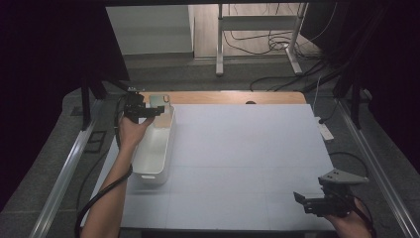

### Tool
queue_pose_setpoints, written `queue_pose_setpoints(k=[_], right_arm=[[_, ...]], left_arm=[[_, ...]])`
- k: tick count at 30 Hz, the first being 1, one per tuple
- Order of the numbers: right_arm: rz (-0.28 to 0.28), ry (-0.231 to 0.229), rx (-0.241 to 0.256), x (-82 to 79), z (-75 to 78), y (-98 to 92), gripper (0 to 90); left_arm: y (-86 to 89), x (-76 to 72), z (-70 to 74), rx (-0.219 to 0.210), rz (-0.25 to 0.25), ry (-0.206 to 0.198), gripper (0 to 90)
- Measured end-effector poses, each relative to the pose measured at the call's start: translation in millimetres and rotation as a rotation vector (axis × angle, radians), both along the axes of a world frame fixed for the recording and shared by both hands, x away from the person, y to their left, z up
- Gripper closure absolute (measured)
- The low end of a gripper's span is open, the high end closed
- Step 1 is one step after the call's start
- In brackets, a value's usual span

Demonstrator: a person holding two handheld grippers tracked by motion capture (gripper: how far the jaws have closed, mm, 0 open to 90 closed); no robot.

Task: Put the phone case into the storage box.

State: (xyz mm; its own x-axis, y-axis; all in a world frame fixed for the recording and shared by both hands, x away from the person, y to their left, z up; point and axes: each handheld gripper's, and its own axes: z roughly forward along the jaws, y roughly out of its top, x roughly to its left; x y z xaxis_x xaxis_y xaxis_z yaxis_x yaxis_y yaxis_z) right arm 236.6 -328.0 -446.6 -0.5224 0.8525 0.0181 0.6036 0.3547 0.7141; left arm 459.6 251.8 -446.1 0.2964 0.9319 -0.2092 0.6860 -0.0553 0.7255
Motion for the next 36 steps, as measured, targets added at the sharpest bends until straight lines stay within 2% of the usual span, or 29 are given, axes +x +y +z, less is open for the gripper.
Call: queue_pose_setpoints(k=[4,9,11,21,27,36], right_arm=[[-0.004,0.007,0.006,0.7,-0.1,-0.6,0.0],[-0.006,0.009,0.002,0.8,-0.2,-0.3,0.0],[-0.005,0.010,0.004,0.8,-0.2,-0.4,0.0],[0.002,0.014,-0.012,0.9,-0.6,2.0,0.0],[0.001,0.017,0.006,1.6,-0.7,-0.3,0.0],[0.003,0.019,0.004,1.6,-0.8,0.1,0.0]], left_arm=[[3.2,-3.9,0.1,-0.015,-0.007,-0.001,7.3],[8.9,-10.1,1.3,-0.057,-0.017,-0.003,5.5],[10.3,-12.3,1.6,-0.065,-0.036,-0.003,5.1],[8.6,-22.2,3.5,-0.053,-0.081,-0.004,2.4],[3.4,-32.3,5.5,-0.030,-0.124,-0.006,1.9],[2.0,-45.6,3.0,-0.014,-0.148,-0.009,1.6]])
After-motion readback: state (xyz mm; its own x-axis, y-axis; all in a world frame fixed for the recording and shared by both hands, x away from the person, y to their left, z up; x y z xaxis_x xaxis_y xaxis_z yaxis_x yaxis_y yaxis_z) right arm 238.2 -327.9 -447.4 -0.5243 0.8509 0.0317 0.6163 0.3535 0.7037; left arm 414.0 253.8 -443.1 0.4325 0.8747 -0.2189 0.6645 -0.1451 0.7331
